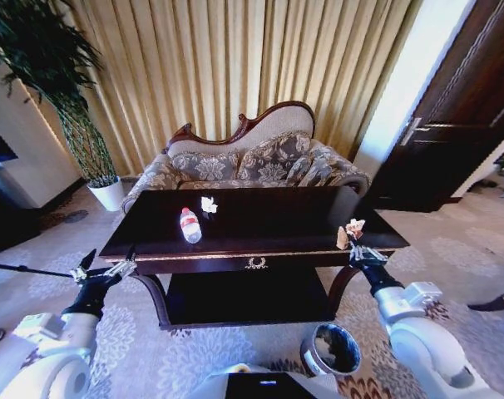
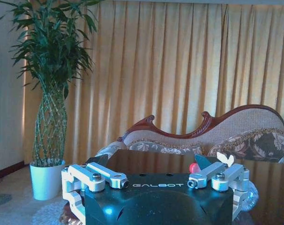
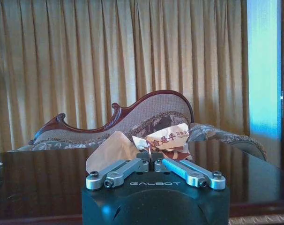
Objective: Move to the front of the table and place the trash on the table into the trash bin.
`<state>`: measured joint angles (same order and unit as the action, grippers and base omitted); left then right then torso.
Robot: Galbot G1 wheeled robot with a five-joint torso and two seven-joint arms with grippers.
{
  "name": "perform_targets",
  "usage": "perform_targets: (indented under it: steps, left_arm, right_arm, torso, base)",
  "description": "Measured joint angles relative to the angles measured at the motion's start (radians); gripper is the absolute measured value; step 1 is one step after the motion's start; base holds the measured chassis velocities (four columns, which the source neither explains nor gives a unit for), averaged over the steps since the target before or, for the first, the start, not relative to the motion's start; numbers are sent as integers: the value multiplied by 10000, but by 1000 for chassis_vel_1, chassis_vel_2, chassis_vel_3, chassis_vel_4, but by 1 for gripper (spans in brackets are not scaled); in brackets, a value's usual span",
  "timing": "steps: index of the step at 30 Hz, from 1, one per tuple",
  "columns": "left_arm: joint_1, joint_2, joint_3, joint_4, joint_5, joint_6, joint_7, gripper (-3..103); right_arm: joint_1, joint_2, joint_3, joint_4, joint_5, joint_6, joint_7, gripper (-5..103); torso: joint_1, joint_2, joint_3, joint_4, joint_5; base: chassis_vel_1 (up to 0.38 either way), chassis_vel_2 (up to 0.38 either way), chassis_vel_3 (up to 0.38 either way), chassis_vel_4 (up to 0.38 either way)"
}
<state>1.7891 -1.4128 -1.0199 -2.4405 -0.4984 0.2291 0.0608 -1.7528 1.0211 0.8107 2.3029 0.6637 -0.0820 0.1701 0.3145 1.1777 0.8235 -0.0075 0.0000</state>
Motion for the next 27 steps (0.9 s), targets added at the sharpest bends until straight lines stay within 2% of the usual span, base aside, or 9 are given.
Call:
perform_targets:
  steps: [13,16,20,21,25,27]
  left_arm:
    - [-88,-125,11,10,-13,-33,8,100]
    - [-86,-140,11,-13,-13,-43,9,100]
    - [-45,-197,6,-151,-8,-50,16,100]
    - [-45,-197,6,-151,-8,-50,16,100]
    - [21,-252,6,-264,7,-55,18,100]
    - [31,-265,9,-280,17,-59,19,100]
  right_arm:
    - [356,319,-691,-707,-195,-239,-155,1]
    - [573,366,-1017,-1458,-393,-298,-160,1]
    - [1369,410,-1553,-3937,-946,-366,-89,1]
    - [1369,410,-1553,-3937,-946,-366,-89,1]
    - [2269,535,-1909,-6077,-997,-560,188,1]
    - [2503,613,-2001,-6491,-1006,-696,255,1]
  torso:
    - [-15,12,-9,0,-2]
    - [-14,10,-6,-1,0]
    - [9,-7,6,1,3]
    - [9,-7,6,1,3]
    - [7,-6,3,-2,3]
    - [3,-4,2,-1,4]
  base:
    - [205,-210,-206,185]
    - [4,-3,-25,7]
    - [-19,23,28,-26]
    - [-39,58,56,-64]
    - [-39,38,49,-28]
    - [0,0,0,0]
